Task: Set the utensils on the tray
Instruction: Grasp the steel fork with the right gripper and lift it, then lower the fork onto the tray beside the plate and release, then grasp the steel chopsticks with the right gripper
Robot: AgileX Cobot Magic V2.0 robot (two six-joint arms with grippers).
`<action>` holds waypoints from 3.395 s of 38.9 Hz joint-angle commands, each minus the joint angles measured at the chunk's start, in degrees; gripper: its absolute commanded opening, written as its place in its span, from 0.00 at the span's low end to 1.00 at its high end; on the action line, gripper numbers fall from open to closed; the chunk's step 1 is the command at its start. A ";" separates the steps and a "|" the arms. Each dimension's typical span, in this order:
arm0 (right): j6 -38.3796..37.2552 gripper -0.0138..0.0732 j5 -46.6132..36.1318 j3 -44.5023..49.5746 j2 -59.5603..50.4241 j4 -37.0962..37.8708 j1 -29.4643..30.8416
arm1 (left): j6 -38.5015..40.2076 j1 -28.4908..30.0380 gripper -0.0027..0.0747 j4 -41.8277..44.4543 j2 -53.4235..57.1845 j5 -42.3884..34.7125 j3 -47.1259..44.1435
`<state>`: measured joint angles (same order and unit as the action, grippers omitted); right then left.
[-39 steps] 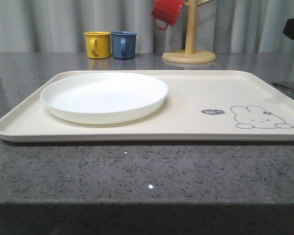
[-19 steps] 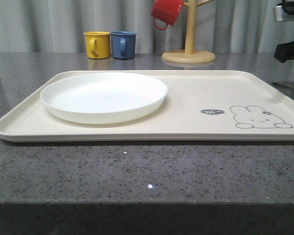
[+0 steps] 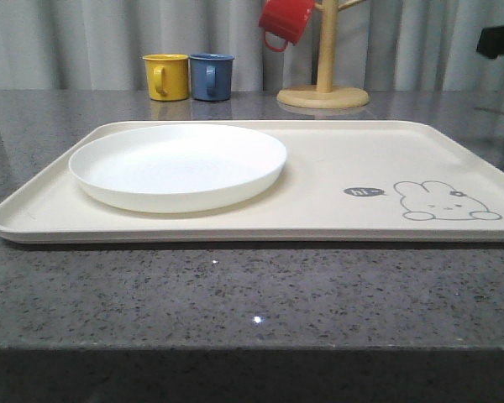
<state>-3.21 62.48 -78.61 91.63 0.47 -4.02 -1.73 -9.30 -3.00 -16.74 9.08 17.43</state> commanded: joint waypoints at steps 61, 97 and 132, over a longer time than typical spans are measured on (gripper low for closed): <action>-30.29 0.46 1.33 -16.08 12.85 2.27 -25.61 | 0.49 -0.45 0.01 -0.49 -0.28 -4.88 1.68; -3.38 0.54 13.83 -10.40 -7.81 5.27 1.57 | 0.49 -0.45 0.01 -0.49 -0.28 -4.85 1.68; 1.85 0.54 0.71 2.16 3.78 1.87 7.89 | 0.49 -0.45 0.01 -0.49 -0.28 -4.85 1.68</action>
<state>-2.19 64.01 -75.12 97.43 2.02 3.55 -1.73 -9.30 -3.00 -16.74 9.08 17.43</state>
